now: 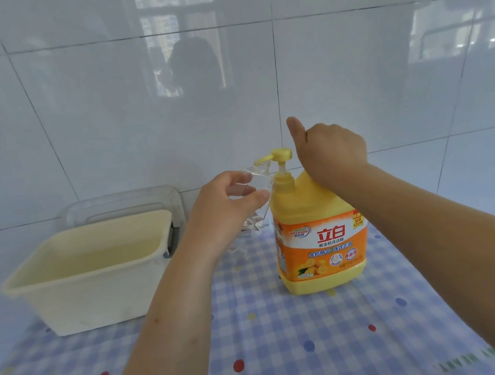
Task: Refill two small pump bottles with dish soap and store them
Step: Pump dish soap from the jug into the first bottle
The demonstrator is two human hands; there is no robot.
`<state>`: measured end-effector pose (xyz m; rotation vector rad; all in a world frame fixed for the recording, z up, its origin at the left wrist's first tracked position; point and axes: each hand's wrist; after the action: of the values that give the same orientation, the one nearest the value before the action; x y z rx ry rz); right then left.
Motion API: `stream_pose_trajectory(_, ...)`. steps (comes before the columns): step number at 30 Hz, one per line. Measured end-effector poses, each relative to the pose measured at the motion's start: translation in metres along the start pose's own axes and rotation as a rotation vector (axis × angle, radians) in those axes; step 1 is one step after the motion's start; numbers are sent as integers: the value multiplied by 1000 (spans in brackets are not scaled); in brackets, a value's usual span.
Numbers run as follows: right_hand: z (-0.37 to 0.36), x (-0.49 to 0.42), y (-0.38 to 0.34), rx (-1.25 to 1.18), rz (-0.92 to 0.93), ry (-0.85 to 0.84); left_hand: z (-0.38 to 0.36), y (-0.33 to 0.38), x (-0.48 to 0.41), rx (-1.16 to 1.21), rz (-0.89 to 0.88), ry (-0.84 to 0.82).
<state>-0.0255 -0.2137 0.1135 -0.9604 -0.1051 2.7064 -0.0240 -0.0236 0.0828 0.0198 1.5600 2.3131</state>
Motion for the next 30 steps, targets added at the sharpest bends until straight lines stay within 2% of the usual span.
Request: stream_pose_trajectory(30, -32, -43, -5, -5, -69, 4, 4, -17, -61, 60, -1, -11)
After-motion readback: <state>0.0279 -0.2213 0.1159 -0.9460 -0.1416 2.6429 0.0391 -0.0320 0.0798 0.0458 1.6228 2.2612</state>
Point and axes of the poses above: each hand's wrist, its own x-axis away from the middle knuckle, its own z-axis out of the back of the hand, y = z × x, and after that the axes turned 8 degrees about z, right-handed
